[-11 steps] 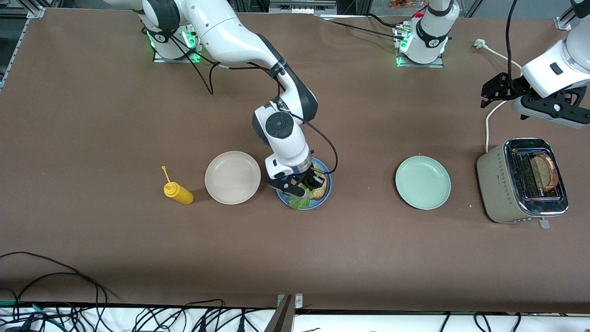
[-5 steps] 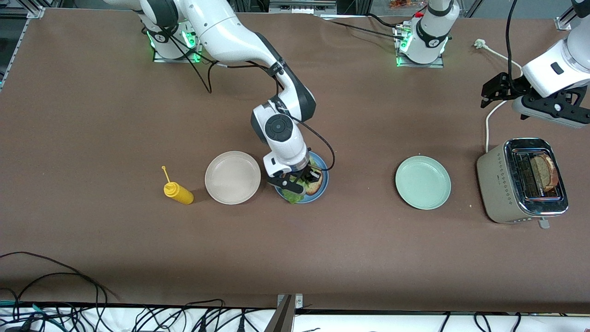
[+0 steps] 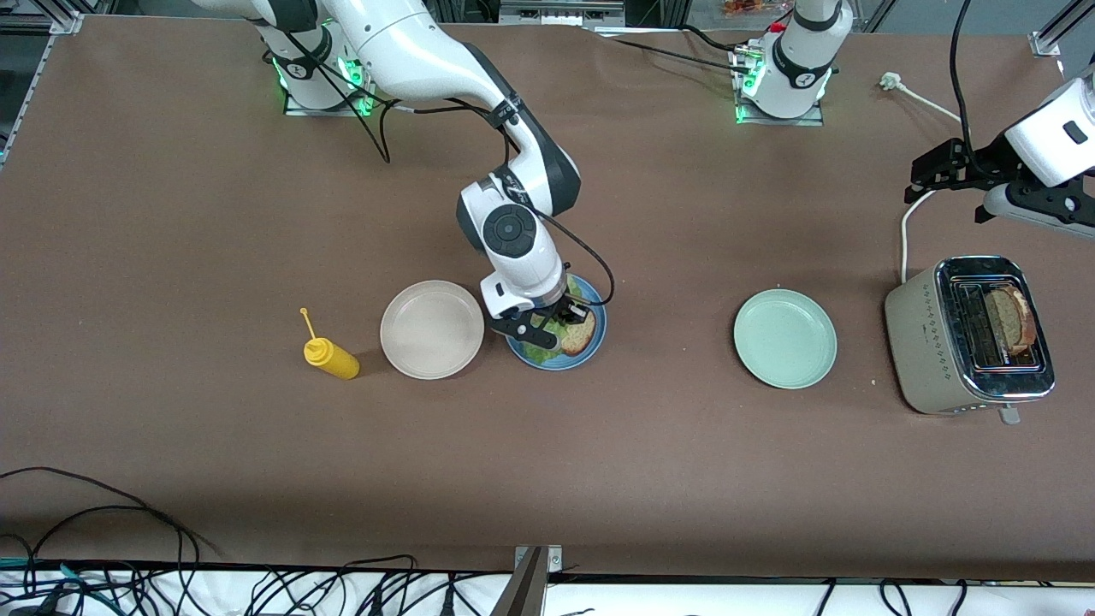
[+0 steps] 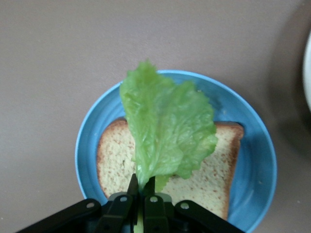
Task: Make sandwich in blue plate with both arms
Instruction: 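Lower the lettuce onto the bread and open the right gripper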
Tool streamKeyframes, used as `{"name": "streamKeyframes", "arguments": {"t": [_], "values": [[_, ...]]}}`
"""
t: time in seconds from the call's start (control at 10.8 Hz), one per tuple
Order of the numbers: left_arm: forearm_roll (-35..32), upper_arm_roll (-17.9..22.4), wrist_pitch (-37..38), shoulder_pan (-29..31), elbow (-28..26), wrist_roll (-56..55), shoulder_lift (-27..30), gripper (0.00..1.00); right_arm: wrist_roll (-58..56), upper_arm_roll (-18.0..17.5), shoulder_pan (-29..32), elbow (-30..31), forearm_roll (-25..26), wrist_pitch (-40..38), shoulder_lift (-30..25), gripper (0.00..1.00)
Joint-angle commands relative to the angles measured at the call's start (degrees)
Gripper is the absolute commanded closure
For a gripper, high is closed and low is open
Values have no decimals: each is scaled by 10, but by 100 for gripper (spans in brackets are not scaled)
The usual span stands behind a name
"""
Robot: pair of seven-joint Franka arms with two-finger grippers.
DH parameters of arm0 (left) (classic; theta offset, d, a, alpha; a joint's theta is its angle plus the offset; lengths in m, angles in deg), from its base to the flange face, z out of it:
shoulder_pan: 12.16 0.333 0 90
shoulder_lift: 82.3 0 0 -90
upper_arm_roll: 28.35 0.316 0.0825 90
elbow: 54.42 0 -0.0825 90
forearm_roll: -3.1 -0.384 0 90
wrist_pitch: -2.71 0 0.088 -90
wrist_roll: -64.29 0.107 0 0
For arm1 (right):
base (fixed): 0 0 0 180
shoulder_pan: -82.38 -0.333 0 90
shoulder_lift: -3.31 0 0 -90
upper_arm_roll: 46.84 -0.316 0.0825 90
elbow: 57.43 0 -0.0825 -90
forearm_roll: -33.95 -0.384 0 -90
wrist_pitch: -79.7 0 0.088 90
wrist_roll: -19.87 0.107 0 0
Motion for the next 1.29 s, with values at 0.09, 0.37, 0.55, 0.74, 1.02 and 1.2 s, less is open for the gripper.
{"name": "streamKeyframes", "arguments": {"t": [0.09,0.37,0.55,0.74,1.02,1.2], "values": [[3,-2,11,0,15,1,-8,0,-10,-11,8,20,10,-79,-49,100],[-5,-4,11,0,16,-3,-11,0,-15,-12,7,20,10,-78,-49,100],[-5,-3,11,0,16,-3,-11,0,-18,-11,8,20,11,-76,-39,100],[-5,-4,11,0,16,-3,-11,0,-17,-12,8,21,30,-46,-25,100],[-5,-4,11,0,16,-4,-11,0,-16,-11,8,13,25,-40,-22,40],[-5,-4,11,1,16,-4,-10,0,-13,-11,8,-6,23,-45,-23,0]]}}
